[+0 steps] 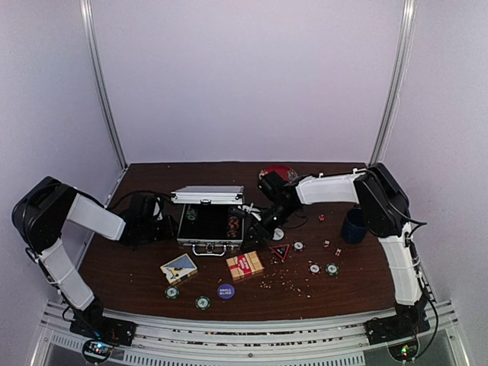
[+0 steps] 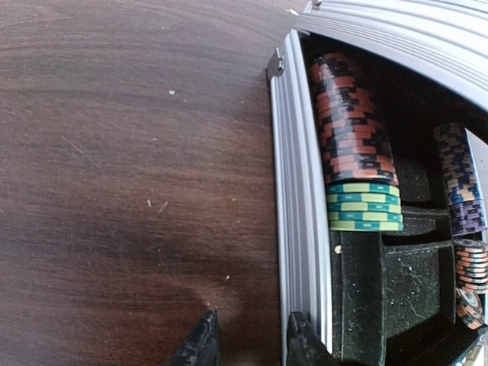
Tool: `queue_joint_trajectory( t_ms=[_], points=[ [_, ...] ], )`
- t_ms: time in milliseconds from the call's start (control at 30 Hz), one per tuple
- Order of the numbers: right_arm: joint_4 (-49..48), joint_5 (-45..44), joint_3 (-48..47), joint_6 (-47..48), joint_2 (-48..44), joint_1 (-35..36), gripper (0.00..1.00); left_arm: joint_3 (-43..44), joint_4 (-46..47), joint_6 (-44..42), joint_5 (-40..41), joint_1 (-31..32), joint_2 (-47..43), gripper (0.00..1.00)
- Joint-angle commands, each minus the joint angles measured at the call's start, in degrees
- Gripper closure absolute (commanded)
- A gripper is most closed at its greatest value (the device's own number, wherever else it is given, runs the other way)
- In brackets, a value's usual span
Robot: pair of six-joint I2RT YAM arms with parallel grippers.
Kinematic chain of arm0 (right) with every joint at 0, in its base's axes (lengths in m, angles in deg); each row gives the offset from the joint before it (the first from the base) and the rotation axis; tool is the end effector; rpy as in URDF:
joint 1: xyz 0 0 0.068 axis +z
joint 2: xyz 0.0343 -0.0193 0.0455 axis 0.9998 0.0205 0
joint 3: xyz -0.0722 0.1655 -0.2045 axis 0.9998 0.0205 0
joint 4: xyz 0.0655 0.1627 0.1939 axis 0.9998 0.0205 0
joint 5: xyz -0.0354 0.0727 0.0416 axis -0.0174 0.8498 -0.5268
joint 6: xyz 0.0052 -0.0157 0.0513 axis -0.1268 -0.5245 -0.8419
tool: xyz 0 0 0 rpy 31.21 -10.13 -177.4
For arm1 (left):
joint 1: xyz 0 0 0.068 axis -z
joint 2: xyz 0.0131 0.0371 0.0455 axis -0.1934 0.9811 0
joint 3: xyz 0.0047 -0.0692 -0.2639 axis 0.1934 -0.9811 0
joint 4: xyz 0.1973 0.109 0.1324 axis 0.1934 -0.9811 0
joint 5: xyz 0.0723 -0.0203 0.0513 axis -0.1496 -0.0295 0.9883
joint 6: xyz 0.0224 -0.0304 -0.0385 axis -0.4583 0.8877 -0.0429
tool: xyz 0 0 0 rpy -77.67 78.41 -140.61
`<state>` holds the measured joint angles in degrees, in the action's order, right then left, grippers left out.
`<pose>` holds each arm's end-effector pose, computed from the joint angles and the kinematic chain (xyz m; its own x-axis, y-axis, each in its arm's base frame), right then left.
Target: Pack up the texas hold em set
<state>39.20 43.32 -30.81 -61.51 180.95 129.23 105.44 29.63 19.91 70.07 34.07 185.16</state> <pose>0.3350 0.3216 0.1383 -0.4159 -0.6618 -0.6237 -0.8500 0.0391 0.5253 0.2785 -0.1202 0.1156 -0.7439 -0.3771 -0.5518 -0.0555 0.8576 -0.5112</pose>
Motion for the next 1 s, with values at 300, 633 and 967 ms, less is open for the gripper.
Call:
queue_joint_trajectory(
  t_ms=[300,633,967],
  points=[
    [-3.7,-6.0,-12.0,-7.0,-5.5,-0.5,0.33,2.5,-2.8,-2.9,-1.8,1.3,-7.3,0.66],
    [-12.4,-9.5,-19.4,-21.0,-1.4,-5.7,0.35,1.2,-7.8,-3.4,-1.5,1.5,-13.7,0.43],
    [-13.5,-4.2,-14.3,-21.3,-1.9,-5.2,0.34,1.7,-13.3,-11.7,-0.6,2.6,-19.6,0.39]
  ],
)
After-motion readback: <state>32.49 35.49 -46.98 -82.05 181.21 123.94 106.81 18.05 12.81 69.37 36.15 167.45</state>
